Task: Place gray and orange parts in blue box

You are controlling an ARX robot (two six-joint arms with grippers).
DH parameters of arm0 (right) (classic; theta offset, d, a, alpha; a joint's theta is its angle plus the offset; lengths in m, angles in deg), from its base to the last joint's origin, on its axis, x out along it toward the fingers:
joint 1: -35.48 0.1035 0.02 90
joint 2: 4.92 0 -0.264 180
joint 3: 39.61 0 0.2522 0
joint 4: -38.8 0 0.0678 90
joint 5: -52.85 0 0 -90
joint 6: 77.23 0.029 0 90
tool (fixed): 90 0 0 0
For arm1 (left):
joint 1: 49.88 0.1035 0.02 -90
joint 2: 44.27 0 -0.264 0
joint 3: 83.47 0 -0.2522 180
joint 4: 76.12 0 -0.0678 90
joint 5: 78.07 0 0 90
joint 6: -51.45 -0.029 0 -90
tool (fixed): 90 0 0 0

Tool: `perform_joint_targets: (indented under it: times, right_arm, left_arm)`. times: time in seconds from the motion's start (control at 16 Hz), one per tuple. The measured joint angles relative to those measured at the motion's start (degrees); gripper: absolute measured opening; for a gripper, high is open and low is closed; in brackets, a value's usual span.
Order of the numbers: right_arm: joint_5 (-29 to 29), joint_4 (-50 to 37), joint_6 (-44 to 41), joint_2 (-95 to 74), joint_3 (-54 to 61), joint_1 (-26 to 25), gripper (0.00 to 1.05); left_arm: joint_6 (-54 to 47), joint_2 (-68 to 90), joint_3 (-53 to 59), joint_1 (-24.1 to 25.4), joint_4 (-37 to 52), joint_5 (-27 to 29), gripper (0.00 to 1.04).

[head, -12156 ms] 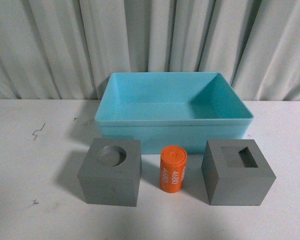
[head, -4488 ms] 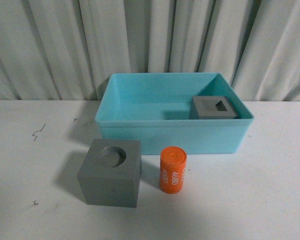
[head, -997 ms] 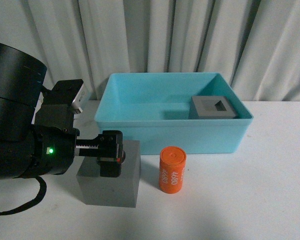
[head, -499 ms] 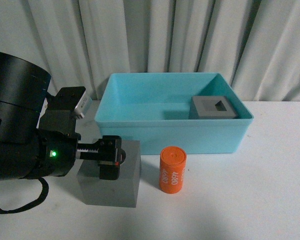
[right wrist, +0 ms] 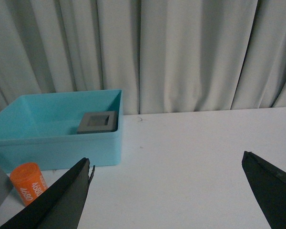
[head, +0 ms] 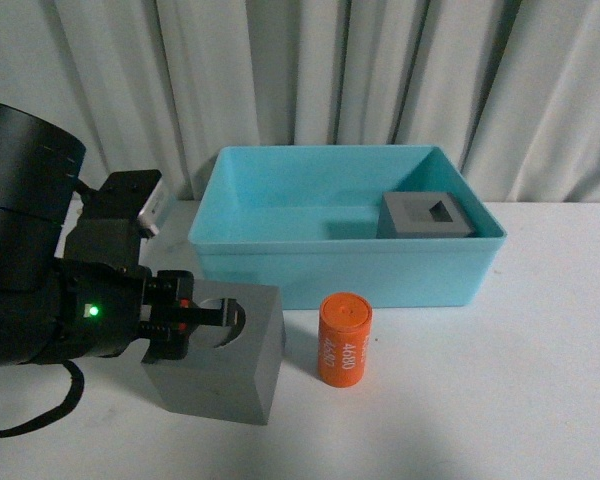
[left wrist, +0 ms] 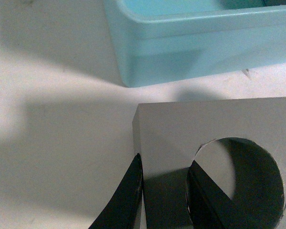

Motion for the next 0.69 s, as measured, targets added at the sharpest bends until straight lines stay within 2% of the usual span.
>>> perform_joint_targets:
  times: [0.19, 0.44, 0.56, 0.69]
  right_arm:
    - [0.00, 0.00, 0.00, 0.00, 0.00, 0.00, 0.98]
    - [0.00, -0.02, 0.00, 0.00, 0.00, 0.00, 0.98]
    - [0.02, -0.02, 0.00, 0.00, 0.00, 0.00, 0.98]
    - [0.02, -0.02, 0.00, 0.00, 0.00, 0.00, 0.98]
  left_arm:
    - [3.50, -8.46, 2.58, 3.21, -4.42, -0.09, 0.21]
    - [8.55, -29.92, 0.68, 9.77, -13.46, -1.18, 0.21]
    - [8.74, -30.47, -4.55, 9.55, -13.29, -1.09, 0.21]
    - [8.24, -24.39, -10.95, 6.40, -11.41, -0.35, 0.21]
